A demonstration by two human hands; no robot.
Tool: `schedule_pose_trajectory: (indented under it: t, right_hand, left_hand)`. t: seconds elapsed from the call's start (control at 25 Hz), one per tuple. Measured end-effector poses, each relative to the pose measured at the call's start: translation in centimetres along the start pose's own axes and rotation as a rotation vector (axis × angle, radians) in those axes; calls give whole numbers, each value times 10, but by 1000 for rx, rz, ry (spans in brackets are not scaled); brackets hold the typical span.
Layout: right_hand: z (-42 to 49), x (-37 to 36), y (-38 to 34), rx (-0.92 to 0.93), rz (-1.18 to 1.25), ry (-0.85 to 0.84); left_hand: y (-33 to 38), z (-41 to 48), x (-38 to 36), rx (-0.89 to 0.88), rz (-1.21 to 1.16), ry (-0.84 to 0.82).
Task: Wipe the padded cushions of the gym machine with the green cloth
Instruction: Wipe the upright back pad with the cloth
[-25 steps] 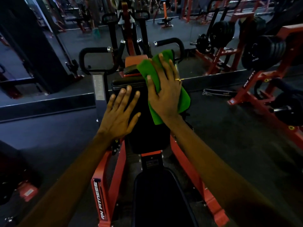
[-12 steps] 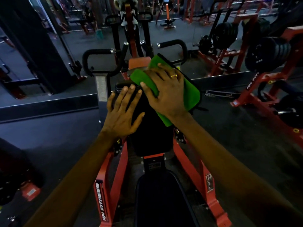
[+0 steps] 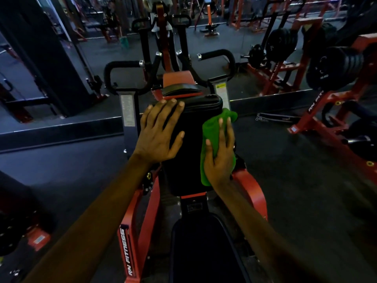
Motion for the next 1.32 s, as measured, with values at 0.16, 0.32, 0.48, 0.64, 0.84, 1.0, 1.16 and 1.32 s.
schedule_pose_trajectory:
  t: [0.16, 0.32, 0.48, 0.64, 0.84, 1.0, 1.16, 1.32]
  right_hand:
    - [56, -4, -25, 154, -72, 24]
    - [28, -8, -8, 124, -97, 35]
    - [-53, -6, 30, 39, -158, -69]
    - [-28, -6, 9, -13, -51, -36]
    - [55, -7, -28, 146, -52, 43]
    - [11, -9, -2, -15, 55, 85]
    - [-67, -6, 28, -305, 118, 91]
    - [-72, -8, 33, -348, 189, 99]
  left_hand:
    - [-1, -1, 0, -3, -30, -6]
    - [7, 0, 2, 48, -9, -30]
    - [13, 1, 1, 60, 20, -41]
    - [14, 2, 0, 60, 17, -13]
    - [13, 2, -1, 67, 7, -6]
    - [14, 1, 2, 70, 21, -23]
    - [15, 1, 4, 83, 18, -53]
    - [15, 1, 5, 89, 26, -83]
Point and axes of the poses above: each hand's wrist, its own z-axis towards the middle knuckle, its own x-axis out of the back of the hand, y = z × x, the point moved 1 cm from there along z, towards the middle knuckle, and after that the axes turned 6 degrees about z, right-handed, at the moved point
